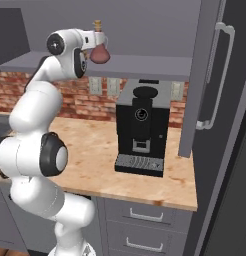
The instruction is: The dining table condiment station is running low on oil/vinegar bottle. Refill the condiment station by opening the cabinet and taking the oil/vinegar bottle from the cabinet and placing it on the dining table.
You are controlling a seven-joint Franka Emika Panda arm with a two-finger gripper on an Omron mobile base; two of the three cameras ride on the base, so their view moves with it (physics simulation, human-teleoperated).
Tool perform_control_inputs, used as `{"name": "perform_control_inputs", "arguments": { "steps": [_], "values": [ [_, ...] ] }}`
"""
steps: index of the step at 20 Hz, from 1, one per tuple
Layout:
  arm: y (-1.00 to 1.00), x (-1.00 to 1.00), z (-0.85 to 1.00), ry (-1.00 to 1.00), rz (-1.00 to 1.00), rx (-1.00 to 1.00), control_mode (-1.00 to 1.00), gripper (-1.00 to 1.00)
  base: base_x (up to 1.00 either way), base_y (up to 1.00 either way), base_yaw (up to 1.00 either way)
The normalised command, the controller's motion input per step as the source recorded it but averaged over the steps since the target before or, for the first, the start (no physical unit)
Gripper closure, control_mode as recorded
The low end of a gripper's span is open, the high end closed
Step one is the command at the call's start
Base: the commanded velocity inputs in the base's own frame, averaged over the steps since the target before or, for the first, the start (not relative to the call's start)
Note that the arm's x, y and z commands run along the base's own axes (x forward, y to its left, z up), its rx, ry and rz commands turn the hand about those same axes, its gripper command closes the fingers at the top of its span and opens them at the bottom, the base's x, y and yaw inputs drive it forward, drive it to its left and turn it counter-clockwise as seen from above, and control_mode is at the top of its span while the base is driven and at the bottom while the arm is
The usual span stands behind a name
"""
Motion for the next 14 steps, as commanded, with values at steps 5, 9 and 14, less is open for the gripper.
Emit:
{"name": "perform_control_inputs", "arguments": {
  "steps": [5,9,14],
  "values": [
    [0.0,0.31,0.02,0.01,0.0,0.0,-1.0,-1.0,0.0,0.0,0.0],
    [-0.04,0.22,0.13,0.0,0.0,0.0,-1.0,-1.0,0.0,0.0,0.0],
    [-0.08,0.18,0.01,0.0,0.0,0.0,-1.0,-1.0,0.0,0.0,0.0]
  ]
}}
